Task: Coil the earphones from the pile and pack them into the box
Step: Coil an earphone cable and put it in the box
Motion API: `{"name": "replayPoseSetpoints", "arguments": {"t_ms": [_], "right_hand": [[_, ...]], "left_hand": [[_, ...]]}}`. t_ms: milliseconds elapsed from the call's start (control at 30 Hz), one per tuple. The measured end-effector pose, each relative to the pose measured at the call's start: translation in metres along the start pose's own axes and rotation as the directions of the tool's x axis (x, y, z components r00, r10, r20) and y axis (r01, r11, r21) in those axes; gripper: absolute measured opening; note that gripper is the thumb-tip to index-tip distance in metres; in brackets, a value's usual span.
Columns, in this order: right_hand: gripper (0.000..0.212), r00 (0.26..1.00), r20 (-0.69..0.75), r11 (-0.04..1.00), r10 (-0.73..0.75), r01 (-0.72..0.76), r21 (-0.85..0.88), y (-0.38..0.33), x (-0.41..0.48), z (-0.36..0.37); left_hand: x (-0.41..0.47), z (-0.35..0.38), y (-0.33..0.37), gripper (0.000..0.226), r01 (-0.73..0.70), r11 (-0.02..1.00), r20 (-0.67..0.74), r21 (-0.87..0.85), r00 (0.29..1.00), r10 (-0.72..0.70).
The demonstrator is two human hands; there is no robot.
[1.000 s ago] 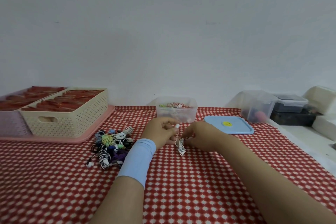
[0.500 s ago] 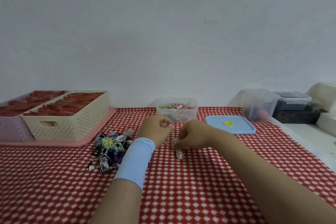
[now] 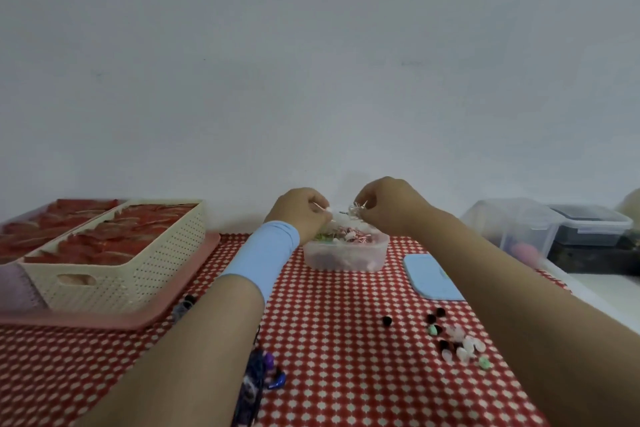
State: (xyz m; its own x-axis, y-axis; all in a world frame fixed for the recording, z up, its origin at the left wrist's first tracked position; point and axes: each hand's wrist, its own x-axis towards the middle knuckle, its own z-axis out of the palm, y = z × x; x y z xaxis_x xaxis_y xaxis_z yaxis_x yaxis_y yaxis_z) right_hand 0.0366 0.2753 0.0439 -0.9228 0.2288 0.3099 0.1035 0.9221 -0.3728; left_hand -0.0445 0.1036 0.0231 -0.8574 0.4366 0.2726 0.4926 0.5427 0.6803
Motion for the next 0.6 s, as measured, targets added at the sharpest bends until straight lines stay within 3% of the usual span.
{"name": "replayPoseSetpoints", "arguments": {"t_ms": [200, 300, 367, 467, 600], "right_hand": [[0.025, 0.989, 0.140, 0.991, -0.054, 0.071, -0.116, 0.005, 0.044, 0.033], [0.041, 0.966, 0.249, 0.994, -0.062, 0.082, -0.071, 0.005, 0.056, 0.054], [0.050, 0.977, 0.209, 0.999, -0.046, 0.048, -0.002, 0.010, 0.061, 0.063], [0.027, 0.987, 0.147, 0.998, -0.061, 0.060, 0.011, 0.017, 0.063, 0.069], [0.021, 0.950, 0.300, 0.992, -0.090, 0.112, -0.057, 0.014, 0.055, 0.074]], "left_hand": [[0.031, 0.013, -0.024, 0.008, 0.026, 0.961, 0.098, 0.274, 0.994, -0.055], [0.039, 0.014, -0.044, 0.019, 0.017, 0.967, 0.116, 0.255, 0.992, -0.048], [0.043, 0.015, -0.052, 0.026, -0.021, 0.972, 0.090, 0.233, 0.996, 0.000], [0.046, 0.015, -0.057, 0.025, -0.099, 0.968, 0.067, 0.229, 0.994, 0.085], [0.041, 0.023, -0.055, 0.025, -0.150, 0.918, 0.256, 0.368, 0.965, 0.055]]}}
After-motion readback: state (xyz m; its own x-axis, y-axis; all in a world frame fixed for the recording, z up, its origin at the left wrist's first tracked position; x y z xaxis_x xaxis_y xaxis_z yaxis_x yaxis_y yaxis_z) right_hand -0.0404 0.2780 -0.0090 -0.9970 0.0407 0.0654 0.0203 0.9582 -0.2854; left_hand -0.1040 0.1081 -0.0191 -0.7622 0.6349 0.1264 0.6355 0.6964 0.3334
